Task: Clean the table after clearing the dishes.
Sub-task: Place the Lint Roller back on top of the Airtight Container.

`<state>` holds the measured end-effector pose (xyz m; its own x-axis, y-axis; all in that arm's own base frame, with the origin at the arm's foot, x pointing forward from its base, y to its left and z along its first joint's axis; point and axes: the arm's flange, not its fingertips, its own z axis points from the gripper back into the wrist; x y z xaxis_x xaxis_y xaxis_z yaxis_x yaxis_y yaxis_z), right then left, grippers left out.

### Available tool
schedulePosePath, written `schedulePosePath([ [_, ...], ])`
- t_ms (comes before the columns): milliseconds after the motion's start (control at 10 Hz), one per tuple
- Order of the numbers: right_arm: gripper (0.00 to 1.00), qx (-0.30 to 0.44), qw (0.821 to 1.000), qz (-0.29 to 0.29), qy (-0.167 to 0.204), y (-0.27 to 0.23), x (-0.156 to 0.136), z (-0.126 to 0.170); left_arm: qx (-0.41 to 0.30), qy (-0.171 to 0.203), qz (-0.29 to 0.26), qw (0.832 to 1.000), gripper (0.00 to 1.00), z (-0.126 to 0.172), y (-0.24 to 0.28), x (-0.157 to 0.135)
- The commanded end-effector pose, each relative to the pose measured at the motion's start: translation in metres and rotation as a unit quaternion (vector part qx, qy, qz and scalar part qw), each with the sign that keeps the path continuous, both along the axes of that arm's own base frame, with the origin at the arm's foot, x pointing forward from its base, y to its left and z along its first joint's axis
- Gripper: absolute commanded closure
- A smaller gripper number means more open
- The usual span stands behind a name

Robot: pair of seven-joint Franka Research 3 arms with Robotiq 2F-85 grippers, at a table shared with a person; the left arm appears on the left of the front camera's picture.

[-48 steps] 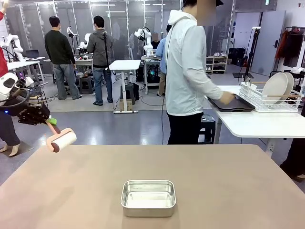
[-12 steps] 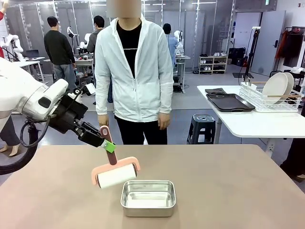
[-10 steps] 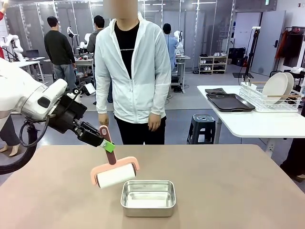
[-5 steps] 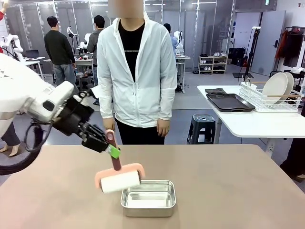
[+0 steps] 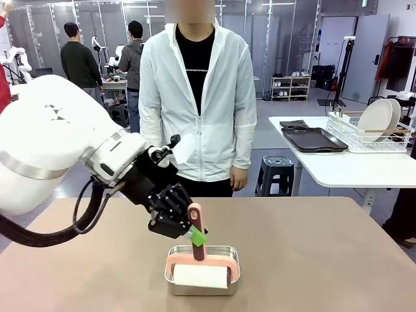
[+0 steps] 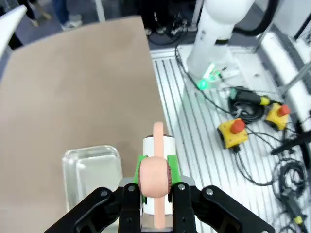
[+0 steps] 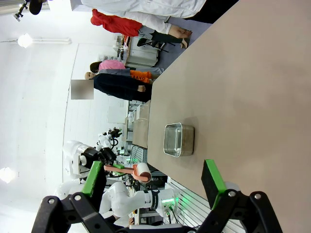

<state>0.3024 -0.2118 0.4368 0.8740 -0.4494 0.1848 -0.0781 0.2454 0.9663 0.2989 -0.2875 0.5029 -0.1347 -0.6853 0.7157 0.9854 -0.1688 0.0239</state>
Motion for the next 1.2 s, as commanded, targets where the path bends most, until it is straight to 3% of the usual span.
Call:
schedulePosePath([
  [0, 0.0, 0.001, 1.0, 0.0, -0.005, 0.001, 0.0, 0.003, -0.008, -0.029, -0.004, 1.0, 0.79, -0.004, -0.018, 0.035],
  [300, 0.0, 0.001, 1.0, 0.0, -0.005, 0.001, 0.0, 0.003, 0.032, -0.027, 0.011, 0.999, 0.79, -0.012, -0.032, 0.069],
  [700, 0.0, 0.001, 1.0, 0.0, -0.005, 0.001, 0.0, 0.003, 0.014, -0.018, 0.001, 1.0, 0.79, -0.013, -0.024, 0.062],
  [1100, 0.0, 0.001, 1.0, 0.0, -0.005, 0.001, 0.0, 0.003, 0.004, -0.004, 0.013, 1.0, 0.79, -0.045, -0.027, 0.106],
])
